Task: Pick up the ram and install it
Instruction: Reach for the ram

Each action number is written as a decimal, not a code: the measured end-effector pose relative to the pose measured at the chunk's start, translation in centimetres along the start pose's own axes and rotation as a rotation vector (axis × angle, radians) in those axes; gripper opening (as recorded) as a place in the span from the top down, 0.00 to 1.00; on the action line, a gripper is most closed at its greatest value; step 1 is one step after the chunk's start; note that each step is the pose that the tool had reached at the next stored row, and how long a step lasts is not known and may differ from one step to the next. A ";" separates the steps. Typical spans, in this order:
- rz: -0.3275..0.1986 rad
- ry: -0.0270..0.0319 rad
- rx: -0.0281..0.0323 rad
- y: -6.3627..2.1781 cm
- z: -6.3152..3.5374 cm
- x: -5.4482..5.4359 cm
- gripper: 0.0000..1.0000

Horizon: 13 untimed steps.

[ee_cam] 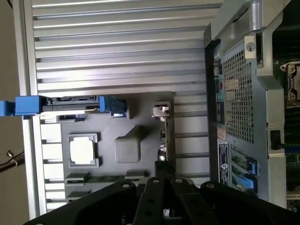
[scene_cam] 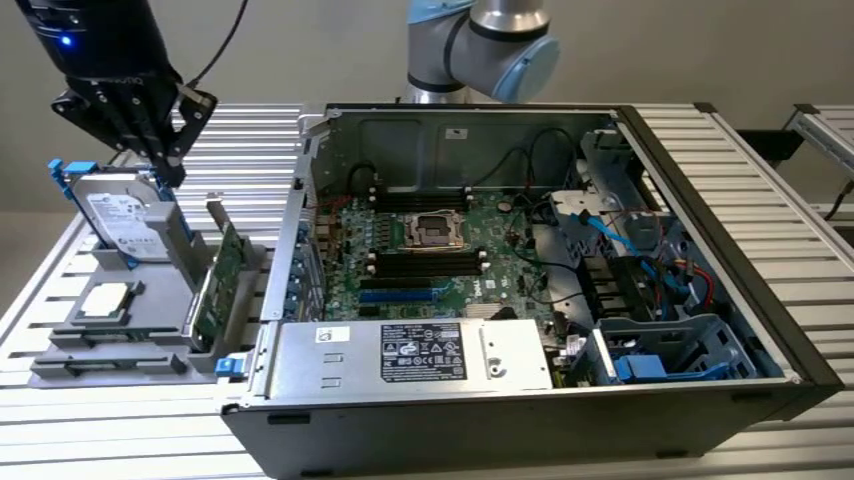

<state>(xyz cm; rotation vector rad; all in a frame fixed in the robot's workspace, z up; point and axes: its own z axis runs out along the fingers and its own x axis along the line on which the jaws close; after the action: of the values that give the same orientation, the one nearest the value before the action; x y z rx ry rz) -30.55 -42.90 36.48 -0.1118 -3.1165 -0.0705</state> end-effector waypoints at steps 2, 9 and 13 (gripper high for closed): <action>0.000 0.0000 0.0000 -0.54 0.16 0.4 0.89; 0.000 0.0000 0.0000 -2.56 0.66 2.1 0.89; 0.000 0.0001 0.0001 -3.73 0.93 3.1 0.89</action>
<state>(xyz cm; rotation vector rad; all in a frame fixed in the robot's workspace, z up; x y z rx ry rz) -33.92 -46.36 35.46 -0.1120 -3.1164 -0.0703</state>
